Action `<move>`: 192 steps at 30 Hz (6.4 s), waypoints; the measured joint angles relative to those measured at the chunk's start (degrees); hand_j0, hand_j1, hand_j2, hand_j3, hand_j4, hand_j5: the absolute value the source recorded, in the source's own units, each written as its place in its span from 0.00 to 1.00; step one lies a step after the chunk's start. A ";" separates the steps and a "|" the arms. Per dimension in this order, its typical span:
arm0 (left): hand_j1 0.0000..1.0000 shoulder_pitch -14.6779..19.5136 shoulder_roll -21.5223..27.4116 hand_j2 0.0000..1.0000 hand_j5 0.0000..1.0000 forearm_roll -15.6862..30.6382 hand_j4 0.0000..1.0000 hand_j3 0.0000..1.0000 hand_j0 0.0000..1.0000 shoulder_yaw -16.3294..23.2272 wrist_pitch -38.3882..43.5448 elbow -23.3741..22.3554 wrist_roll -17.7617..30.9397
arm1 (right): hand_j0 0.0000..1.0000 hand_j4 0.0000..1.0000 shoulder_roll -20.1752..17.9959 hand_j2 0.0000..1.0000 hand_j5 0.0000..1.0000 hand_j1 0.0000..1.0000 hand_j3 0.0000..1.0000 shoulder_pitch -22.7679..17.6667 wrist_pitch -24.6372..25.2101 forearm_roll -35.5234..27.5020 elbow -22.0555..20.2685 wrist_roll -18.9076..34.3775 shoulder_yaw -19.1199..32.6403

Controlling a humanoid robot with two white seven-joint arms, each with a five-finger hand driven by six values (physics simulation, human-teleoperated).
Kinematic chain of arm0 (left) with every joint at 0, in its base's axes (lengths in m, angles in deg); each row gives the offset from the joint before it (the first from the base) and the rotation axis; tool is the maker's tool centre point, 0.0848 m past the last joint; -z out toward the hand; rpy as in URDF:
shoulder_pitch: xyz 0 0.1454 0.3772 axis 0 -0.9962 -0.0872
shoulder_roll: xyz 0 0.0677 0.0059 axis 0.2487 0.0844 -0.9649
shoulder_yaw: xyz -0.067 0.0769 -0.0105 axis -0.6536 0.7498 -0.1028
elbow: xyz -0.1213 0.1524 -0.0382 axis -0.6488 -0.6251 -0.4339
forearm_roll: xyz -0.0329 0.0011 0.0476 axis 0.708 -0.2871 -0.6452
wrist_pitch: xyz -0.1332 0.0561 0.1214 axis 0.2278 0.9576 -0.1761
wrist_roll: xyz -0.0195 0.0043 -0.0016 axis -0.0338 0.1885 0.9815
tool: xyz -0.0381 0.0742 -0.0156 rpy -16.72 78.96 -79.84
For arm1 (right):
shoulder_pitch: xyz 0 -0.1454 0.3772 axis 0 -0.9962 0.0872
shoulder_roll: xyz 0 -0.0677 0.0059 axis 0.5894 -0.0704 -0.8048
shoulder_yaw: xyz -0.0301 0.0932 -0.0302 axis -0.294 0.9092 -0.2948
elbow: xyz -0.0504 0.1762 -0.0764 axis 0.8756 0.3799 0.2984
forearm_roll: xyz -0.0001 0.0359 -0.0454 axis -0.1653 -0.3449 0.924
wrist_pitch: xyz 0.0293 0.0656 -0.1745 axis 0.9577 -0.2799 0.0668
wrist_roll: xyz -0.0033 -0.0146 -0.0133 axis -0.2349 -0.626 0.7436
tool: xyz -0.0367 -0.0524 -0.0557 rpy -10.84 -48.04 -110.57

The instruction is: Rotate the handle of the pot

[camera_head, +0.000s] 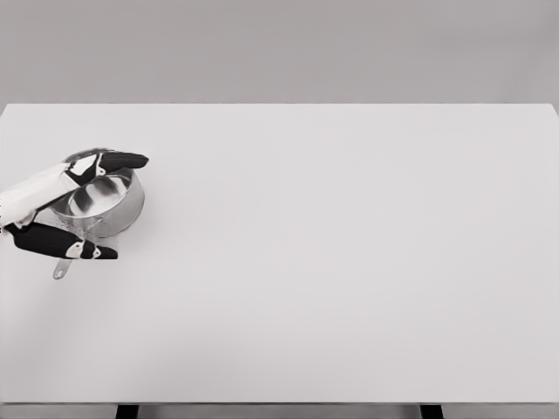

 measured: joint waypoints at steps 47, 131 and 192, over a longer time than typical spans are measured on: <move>1.00 -17.41 9.66 1.00 1.00 19.84 1.00 1.00 1.00 10.76 0.07 -0.11 2.86 | 1.00 1.00 0.00 1.00 1.00 1.00 1.00 0.00 -0.01 0.00 -0.02 0.00 0.00; 1.00 -10.99 6.25 1.00 1.00 16.09 1.00 1.00 1.00 6.60 5.57 -20.97 2.60 | 1.00 1.00 0.00 1.00 1.00 1.00 1.00 0.00 -0.02 0.00 -0.01 0.00 -0.01; 1.00 -8.88 16.70 1.00 1.00 13.52 1.00 1.00 1.00 4.12 30.97 -12.57 3.00 | 1.00 1.00 0.00 1.00 1.00 1.00 1.00 0.00 -0.01 0.00 -0.01 0.00 -0.01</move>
